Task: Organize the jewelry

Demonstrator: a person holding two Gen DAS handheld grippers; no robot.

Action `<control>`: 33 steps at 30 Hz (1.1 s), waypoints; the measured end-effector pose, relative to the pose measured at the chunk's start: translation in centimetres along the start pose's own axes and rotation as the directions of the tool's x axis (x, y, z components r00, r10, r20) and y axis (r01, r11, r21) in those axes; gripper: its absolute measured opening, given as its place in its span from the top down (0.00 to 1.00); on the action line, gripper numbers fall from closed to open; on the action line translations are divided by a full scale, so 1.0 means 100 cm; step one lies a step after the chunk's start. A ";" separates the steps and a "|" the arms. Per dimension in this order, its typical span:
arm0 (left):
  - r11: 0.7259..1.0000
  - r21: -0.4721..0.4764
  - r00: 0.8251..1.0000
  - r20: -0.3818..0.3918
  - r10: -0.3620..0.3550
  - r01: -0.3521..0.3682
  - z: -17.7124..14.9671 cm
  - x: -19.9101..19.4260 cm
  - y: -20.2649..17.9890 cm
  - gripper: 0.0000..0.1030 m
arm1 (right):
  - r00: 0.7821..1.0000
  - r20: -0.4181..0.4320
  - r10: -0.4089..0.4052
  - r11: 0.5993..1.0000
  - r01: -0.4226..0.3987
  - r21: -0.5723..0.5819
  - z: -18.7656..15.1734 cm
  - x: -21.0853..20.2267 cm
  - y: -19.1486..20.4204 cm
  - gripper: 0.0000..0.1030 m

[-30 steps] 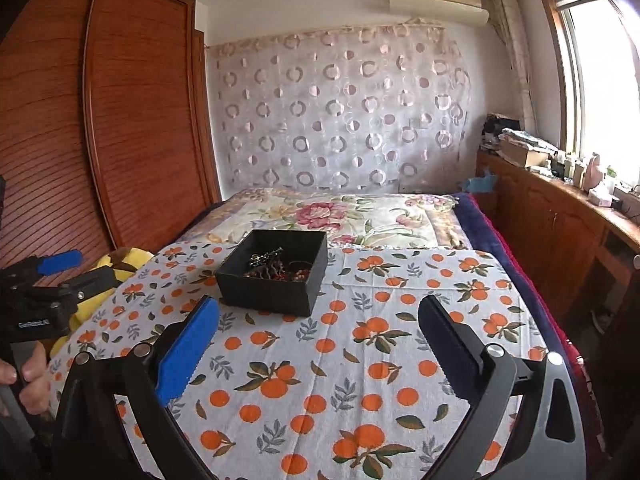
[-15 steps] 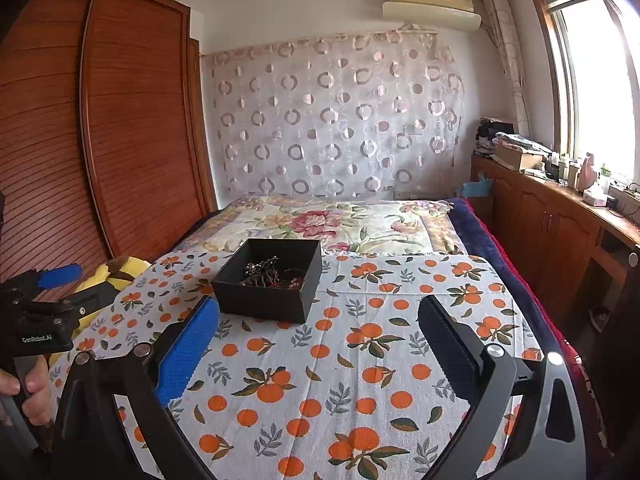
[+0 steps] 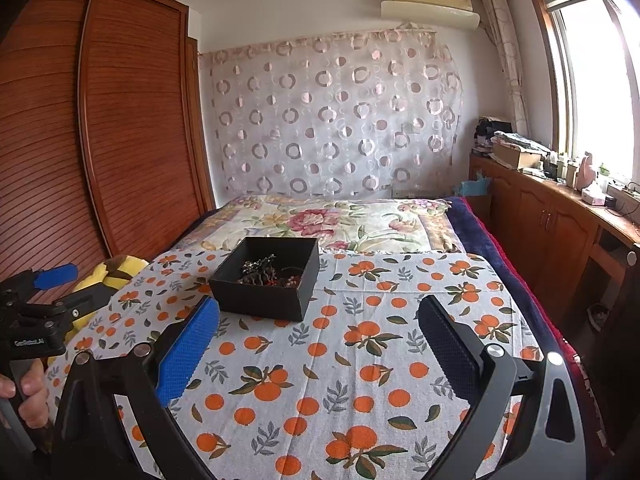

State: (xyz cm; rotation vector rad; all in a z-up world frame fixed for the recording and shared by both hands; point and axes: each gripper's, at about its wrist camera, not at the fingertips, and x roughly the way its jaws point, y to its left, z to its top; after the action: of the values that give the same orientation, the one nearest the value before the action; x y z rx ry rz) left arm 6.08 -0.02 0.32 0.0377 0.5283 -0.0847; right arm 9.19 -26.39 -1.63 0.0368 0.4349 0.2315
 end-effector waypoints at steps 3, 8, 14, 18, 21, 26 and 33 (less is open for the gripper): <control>1.000 0.003 1.000 0.005 -0.002 0.002 -0.001 -0.002 -0.003 0.08 | 1.000 0.001 -0.001 1.000 0.001 -0.001 0.000 0.000 0.000 0.03; 1.000 0.010 1.000 0.013 -0.002 0.002 0.000 -0.005 -0.006 0.08 | 1.000 0.000 0.001 1.000 -0.001 0.000 0.000 0.000 0.000 0.03; 1.000 0.009 1.000 0.016 -0.002 0.002 0.001 -0.007 -0.006 0.08 | 1.000 0.000 0.002 1.000 -0.002 0.001 -0.001 0.000 0.000 0.03; 1.000 0.010 1.000 0.017 -0.003 0.003 0.002 -0.007 -0.005 0.08 | 1.000 -0.002 0.003 1.000 -0.003 -0.002 -0.002 0.000 0.001 0.03; 1.000 0.009 1.000 0.016 -0.006 0.006 0.001 -0.008 -0.005 0.08 | 1.000 -0.003 0.005 1.000 -0.005 -0.002 -0.002 0.000 0.002 0.03; 1.000 0.010 1.000 0.022 -0.007 0.007 0.004 -0.011 -0.005 0.08 | 1.000 -0.003 0.005 1.000 -0.005 -0.001 -0.002 0.000 0.002 0.03; 1.000 0.010 1.000 0.022 -0.007 0.007 0.004 -0.011 -0.006 0.08 | 1.000 -0.002 0.005 1.000 -0.005 -0.001 -0.002 0.000 0.002 0.03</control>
State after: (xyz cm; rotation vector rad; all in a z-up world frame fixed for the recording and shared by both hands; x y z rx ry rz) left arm 5.26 -0.57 1.26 0.0441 0.5056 -0.0947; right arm 9.05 -26.20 -1.81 0.0362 0.4365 0.2364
